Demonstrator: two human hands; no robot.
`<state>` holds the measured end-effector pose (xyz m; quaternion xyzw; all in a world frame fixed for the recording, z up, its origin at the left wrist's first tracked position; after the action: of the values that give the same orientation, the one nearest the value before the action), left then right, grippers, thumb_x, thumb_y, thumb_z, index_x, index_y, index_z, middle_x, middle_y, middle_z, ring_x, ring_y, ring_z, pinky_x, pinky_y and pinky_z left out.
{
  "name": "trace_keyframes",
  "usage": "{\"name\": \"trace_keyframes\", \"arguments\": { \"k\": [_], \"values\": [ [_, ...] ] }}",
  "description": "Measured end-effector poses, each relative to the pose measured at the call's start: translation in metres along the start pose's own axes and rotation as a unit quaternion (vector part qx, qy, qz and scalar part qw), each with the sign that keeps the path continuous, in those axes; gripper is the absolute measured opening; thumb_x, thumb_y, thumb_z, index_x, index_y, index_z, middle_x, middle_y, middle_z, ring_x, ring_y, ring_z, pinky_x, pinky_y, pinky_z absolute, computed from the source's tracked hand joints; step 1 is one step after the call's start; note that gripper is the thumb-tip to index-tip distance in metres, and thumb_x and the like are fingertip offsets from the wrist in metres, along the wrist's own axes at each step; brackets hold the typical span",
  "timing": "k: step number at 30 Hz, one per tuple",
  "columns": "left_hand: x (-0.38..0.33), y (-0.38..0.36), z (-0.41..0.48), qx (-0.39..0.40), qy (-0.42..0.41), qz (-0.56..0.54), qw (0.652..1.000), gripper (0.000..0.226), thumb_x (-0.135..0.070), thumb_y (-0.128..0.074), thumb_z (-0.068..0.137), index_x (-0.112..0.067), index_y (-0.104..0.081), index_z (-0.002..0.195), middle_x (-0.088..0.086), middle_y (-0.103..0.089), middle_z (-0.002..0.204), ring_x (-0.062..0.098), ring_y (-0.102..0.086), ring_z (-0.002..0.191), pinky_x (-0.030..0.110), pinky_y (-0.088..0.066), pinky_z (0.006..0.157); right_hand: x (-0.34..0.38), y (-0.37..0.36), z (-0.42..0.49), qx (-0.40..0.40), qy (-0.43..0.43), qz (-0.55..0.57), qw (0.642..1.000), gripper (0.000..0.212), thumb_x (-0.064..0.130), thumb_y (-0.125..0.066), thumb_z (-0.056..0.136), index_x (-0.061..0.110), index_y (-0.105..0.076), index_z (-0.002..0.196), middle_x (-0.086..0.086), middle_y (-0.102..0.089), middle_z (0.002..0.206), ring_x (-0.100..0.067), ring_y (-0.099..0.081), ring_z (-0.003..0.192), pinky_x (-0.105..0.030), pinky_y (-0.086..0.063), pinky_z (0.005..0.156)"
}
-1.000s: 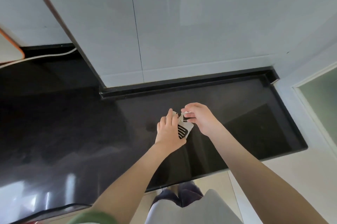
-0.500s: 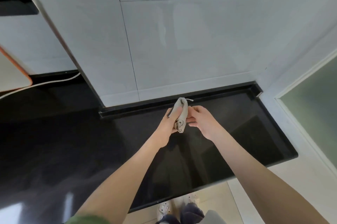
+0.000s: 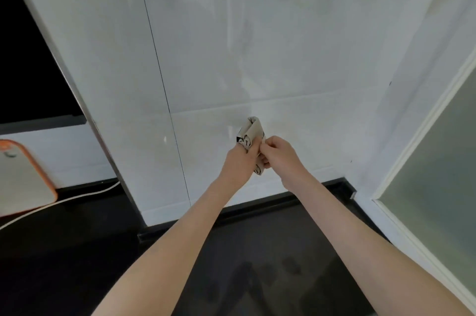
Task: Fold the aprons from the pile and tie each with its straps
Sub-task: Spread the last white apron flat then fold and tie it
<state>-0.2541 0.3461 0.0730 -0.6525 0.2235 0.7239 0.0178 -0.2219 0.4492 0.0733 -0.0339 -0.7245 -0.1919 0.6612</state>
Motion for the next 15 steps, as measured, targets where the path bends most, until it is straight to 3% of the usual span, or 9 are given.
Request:
{"name": "trace_keyframes", "arguments": {
  "k": [2,4,7,9,12,15],
  "values": [
    [-0.026,0.003,0.009,-0.007,-0.005,0.031,0.999,0.036,-0.041,-0.04,0.1,-0.012,-0.059,0.111,0.002,-0.064,0.088,0.011,-0.055,0.066,0.024,-0.044,0.06,0.026,0.014,0.005,-0.011,0.024,-0.003,1.0,0.006,0.014,-0.052,0.09,0.011,-0.049,0.086,-0.015,-0.063,0.089,-0.023,-0.06,0.078,-0.042,-0.052,0.077],
    [-0.052,0.008,0.012,-0.016,-0.016,0.037,0.999,0.036,-0.044,-0.045,0.097,-0.017,-0.053,0.119,0.002,-0.067,0.101,0.011,-0.063,0.08,0.029,-0.054,0.072,0.051,0.029,0.008,0.007,0.048,0.03,0.998,0.007,0.005,-0.051,0.088,0.009,-0.051,0.093,-0.018,-0.066,0.09,-0.024,-0.063,0.076,-0.042,-0.054,0.079],
    [-0.099,0.008,0.011,0.023,-0.054,-0.031,0.998,0.046,-0.059,-0.051,0.091,-0.025,-0.054,0.121,0.0,-0.07,0.11,0.013,-0.068,0.096,0.036,-0.057,0.086,0.085,0.05,0.015,0.091,0.081,0.119,0.985,0.018,-0.004,-0.051,0.09,0.005,-0.051,0.106,-0.008,-0.065,0.075,-0.015,-0.061,0.062,-0.026,-0.051,0.061],
    [-0.136,-0.003,0.008,0.087,-0.073,-0.093,0.989,0.058,-0.069,-0.035,0.086,-0.028,-0.057,0.12,0.004,-0.072,0.107,0.018,-0.07,0.098,0.037,-0.056,0.088,0.109,0.075,0.02,0.118,0.101,0.153,0.976,0.016,-0.005,-0.048,0.091,0.007,-0.054,0.1,-0.002,-0.061,0.065,-0.011,-0.054,0.056,-0.022,-0.043,0.053],
    [-0.189,-0.009,0.011,0.099,-0.105,-0.134,0.98,0.049,-0.051,-0.022,0.101,-0.024,-0.058,0.12,0.017,-0.072,0.103,0.032,-0.071,0.093,0.036,-0.058,0.082,0.151,0.114,0.029,0.138,0.13,0.185,0.964,0.022,-0.006,-0.044,0.085,-0.005,-0.061,0.099,-0.015,-0.057,0.078,-0.019,-0.048,0.065,-0.026,-0.04,0.059],
    [-0.242,0.005,0.02,-0.026,-0.199,-0.087,0.976,0.023,-0.027,-0.041,0.103,-0.02,-0.063,0.11,0.012,-0.072,0.096,0.023,-0.07,0.078,0.031,-0.058,0.069,0.198,0.147,0.026,0.187,0.159,0.217,0.945,0.04,0.001,-0.051,0.074,-0.014,-0.061,0.109,-0.023,-0.063,0.102,-0.031,-0.048,0.088,-0.035,-0.042,0.073]
  ]
}}
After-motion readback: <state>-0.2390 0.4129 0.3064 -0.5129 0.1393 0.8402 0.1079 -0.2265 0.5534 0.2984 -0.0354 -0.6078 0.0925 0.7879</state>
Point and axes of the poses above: each hand's wrist, its own z-axis towards the middle knuckle, its own y-axis out of the back of the hand, x = y × z, the point moved 9 cm from there along z, towards the middle knuckle
